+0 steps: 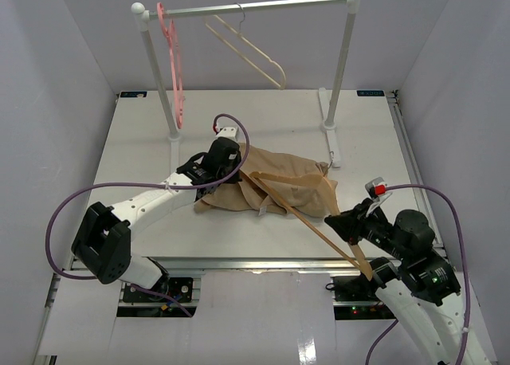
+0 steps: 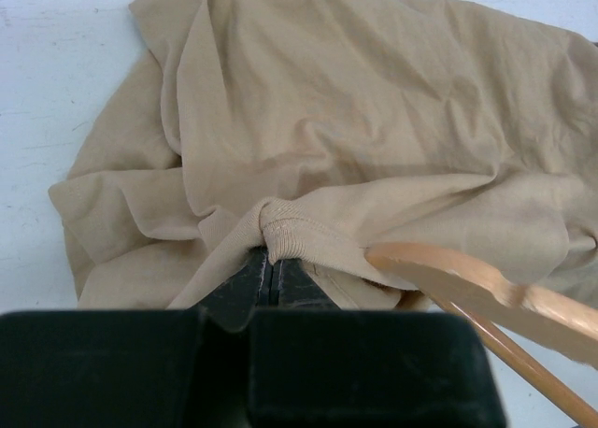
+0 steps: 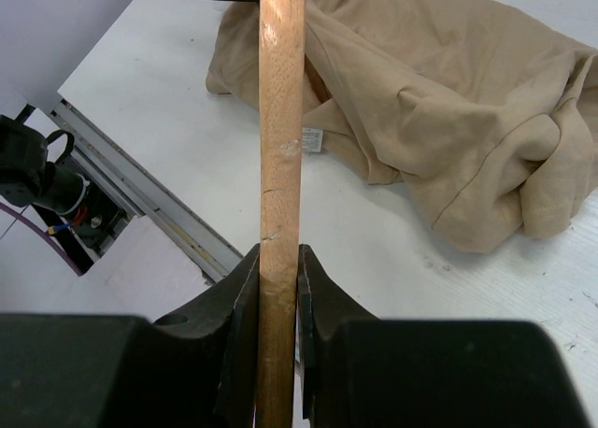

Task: Place the t-shirt on the hanger

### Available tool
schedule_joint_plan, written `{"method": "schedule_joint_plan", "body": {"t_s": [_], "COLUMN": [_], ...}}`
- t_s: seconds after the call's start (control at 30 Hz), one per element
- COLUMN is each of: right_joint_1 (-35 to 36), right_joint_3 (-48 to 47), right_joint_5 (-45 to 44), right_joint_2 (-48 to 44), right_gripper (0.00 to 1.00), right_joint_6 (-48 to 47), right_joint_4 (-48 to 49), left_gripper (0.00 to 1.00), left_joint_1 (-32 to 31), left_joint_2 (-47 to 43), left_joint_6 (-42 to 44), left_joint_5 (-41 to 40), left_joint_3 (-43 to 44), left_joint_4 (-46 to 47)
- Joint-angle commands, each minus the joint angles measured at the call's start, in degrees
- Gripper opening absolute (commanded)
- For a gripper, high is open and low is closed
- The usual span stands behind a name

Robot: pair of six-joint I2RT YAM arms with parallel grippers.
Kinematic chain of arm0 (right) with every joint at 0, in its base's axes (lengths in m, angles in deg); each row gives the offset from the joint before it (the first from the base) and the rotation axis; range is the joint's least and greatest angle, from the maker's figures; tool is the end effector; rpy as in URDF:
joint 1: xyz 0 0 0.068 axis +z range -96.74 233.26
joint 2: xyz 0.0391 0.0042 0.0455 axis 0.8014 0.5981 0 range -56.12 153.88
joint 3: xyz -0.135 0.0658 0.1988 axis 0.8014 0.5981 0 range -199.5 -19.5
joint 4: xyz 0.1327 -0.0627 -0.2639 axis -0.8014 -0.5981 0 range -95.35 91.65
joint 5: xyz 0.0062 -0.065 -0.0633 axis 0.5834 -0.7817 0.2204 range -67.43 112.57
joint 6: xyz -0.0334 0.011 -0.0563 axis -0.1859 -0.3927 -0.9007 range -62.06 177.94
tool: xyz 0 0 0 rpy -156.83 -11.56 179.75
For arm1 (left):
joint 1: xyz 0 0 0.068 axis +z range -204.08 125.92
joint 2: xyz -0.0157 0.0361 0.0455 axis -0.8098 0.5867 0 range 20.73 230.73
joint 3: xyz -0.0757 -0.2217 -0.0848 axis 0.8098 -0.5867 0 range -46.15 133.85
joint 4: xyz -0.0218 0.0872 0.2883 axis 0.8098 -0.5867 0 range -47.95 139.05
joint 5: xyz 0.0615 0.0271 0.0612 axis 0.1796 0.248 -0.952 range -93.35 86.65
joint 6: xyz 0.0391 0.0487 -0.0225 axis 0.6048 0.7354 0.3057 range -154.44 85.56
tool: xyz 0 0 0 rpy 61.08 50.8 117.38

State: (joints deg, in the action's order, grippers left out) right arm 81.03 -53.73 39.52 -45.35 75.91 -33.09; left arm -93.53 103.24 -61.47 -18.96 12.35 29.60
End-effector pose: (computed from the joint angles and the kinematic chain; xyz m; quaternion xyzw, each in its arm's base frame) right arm 0.1228 0.0819 0.3036 -0.1584 0.7539 0.3487 0.5337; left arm 0.2921 -0.2220 0.2029 0.0452 0.9106 -0.1102 0.3958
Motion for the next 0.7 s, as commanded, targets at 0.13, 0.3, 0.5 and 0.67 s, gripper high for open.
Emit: {"method": "schedule_joint_plan", "body": {"t_s": [0.13, 0.3, 0.5, 0.67], "right_joint_1": [0.1, 0.1, 0.1, 0.1], "right_joint_3": [-5.2, -3.0, 2.6, 5.5], "right_joint_5": [1.6, 3.4, 5.4, 4.5], "right_joint_2": [-2.0, -1.5, -2.6, -2.0], "right_gripper": [0.08, 0.08, 0.08, 0.08], "right_joint_6": [-0.9, -0.5, 2.5, 3.8], "right_joint_4": [-1.6, 0.1, 5.1, 8.2], "left_gripper": [0.00, 0.00, 0.00, 0.00], "left_joint_1": [0.5, 0.7, 0.6, 0.6], "left_joint_2": [0.9, 0.8, 1.6, 1.4], "left_joint_6": [-0.3, -0.4, -0.3, -0.5], "left_joint_5": [0.1, 0.3, 1.2, 2.0], "left_joint_3": [2.2, 1.2, 1.9, 1.2], "left_joint_4": [0.5, 1.4, 1.4, 2.0]}}
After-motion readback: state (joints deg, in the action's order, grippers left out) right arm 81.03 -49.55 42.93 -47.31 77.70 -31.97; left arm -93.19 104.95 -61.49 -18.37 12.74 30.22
